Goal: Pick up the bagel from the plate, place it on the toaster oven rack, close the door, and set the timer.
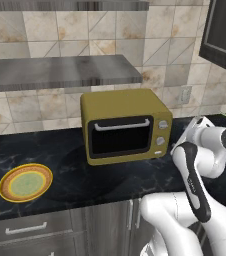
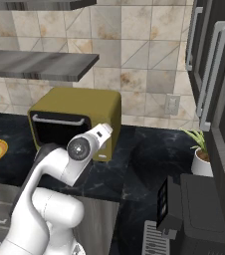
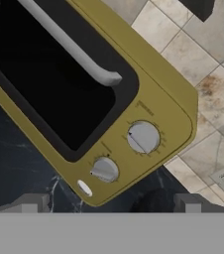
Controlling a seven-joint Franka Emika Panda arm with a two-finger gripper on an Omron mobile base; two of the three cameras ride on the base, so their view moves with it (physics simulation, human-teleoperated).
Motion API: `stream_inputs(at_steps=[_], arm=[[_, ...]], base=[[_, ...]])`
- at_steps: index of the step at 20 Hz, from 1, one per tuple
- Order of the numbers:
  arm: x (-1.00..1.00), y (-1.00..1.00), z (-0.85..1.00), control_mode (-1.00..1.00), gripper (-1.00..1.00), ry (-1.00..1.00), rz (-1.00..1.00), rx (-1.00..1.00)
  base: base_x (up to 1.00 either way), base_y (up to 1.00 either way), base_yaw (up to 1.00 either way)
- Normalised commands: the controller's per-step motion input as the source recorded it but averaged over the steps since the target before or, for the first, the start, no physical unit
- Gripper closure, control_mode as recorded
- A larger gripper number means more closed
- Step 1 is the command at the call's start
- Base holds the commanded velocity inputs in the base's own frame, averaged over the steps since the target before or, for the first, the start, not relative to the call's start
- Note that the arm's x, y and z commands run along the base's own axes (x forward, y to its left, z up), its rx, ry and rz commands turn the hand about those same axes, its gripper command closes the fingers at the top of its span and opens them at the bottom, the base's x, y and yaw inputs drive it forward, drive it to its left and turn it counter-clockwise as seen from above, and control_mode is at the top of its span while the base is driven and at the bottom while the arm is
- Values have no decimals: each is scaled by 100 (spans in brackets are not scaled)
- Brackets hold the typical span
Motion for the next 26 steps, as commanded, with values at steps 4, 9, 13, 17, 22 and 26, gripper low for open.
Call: stream_inputs(at_steps=[4,9,13,17,22,26], arm=[[0,0,-8,-100,-100,0,0,-1],[7,3,-9,-100,-100,0,0,-2],[13,5,-9,-100,-100,0,0,-2],[11,0,-4,-100,-100,0,0,0],[11,0,-2,-100,-100,0,0,0],[8,0,-3,-100,-100,0,0,0]], base=[[0,0,0],[0,0,0],[0,0,0],[0,0,0],[0,0,0],[0,0,0]])
